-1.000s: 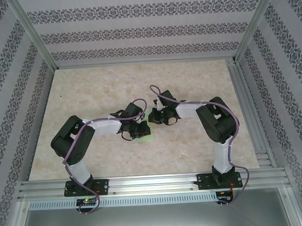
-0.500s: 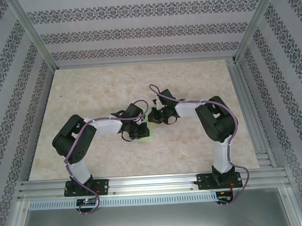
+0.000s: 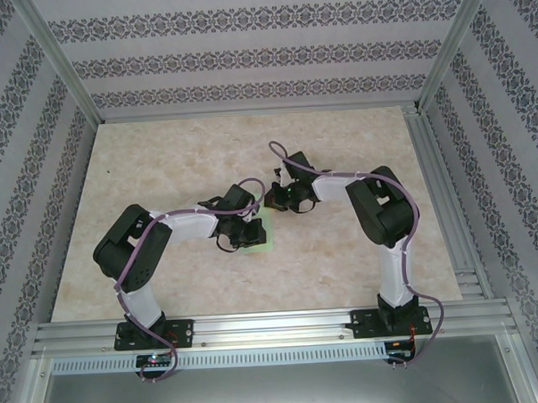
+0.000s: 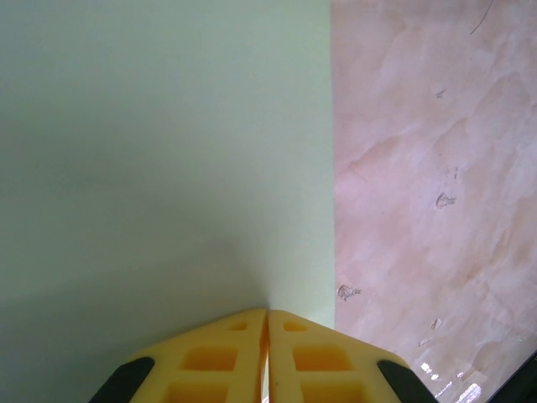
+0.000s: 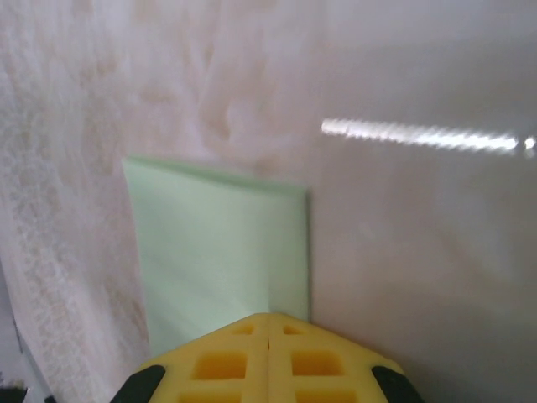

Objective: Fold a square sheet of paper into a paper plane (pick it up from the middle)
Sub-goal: Fold the square sheet of paper in half at the center of the table.

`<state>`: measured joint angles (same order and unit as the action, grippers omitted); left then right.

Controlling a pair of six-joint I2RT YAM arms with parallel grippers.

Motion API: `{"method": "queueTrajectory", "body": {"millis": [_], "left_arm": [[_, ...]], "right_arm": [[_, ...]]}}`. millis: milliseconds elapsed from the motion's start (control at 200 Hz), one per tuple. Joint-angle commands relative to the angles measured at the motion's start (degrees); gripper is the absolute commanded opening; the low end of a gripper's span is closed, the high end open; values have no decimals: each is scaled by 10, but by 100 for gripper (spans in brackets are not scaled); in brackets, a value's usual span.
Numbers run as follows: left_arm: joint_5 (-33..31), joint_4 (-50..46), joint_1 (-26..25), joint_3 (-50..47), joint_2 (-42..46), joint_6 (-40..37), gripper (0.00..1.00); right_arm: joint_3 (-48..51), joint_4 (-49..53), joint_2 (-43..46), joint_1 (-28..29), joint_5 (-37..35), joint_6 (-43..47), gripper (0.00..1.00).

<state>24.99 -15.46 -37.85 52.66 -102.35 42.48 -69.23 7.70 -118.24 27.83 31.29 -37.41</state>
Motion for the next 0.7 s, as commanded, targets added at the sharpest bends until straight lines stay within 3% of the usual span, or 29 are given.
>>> {"method": "queueTrajectory", "body": {"millis": [0, 370, 699], "left_arm": [[-13, -71, -13, -24, -27, -9, 11], [-12, -71, -14, -22, -26, -9, 11], [-16, -68, -14, -22, -26, -5, 10]], "right_arm": [[-26, -24, -19, -15, -52, 4, 4], [-75, 4, -44, -21, -66, 16, 5], [-13, -25, 50, 3, -4, 25, 7]]}}
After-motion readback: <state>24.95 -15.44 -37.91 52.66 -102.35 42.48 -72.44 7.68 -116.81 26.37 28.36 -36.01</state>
